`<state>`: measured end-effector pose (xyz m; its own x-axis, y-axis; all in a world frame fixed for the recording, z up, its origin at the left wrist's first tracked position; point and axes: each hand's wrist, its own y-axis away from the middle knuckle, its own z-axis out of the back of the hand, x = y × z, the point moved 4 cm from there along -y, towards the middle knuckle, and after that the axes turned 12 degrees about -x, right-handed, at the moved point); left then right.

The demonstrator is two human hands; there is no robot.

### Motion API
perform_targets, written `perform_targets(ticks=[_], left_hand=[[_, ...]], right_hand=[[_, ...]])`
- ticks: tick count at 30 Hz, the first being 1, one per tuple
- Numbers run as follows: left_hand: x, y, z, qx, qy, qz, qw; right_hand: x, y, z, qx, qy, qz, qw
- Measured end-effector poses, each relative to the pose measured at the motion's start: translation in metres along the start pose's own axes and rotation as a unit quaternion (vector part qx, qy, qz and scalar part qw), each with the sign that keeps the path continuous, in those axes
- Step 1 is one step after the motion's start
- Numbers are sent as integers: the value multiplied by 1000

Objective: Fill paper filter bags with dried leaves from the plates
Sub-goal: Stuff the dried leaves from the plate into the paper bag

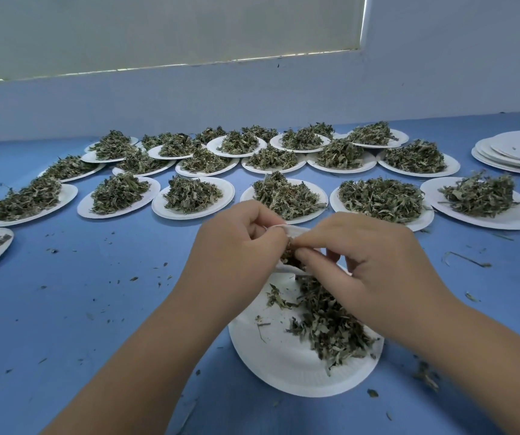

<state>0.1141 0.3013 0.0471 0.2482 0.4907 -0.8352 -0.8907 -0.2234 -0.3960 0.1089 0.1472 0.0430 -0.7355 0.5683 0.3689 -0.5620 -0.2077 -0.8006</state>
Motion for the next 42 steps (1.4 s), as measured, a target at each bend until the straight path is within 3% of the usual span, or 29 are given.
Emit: perform_targets(ticks=[3,13,20,25,27,32,36,38,42], left_hand=[[0,-3,7,-26,11,2,1000],[-6,6,-4,18,43,-12,999],[-7,2,6,-28,5,-55,998],[-10,5,1,6,41,-51,998],[-11,6,0,13,42,-47,998],[-6,-3,13,-38,12,-56,998],[-1,-8,22,-78,4,-49,996],[1,-10,23,-89,-10,-54,995],[1,-9,23,-100,-42,-79,991]], right_hand=[[0,1,9,-4,-16,14,1000],[9,5,-16,177,98,37,979],[5,4,5,39,46,41,997],[9,4,-13,148,81,23,985],[10,3,-15,154,65,16,986],[-5,-5,6,49,-99,-111,988],[-12,-7,20,23,-163,-167,972],[-15,-1,23,50,-182,-187,964],[-13,14,21,224,-70,-113,965]])
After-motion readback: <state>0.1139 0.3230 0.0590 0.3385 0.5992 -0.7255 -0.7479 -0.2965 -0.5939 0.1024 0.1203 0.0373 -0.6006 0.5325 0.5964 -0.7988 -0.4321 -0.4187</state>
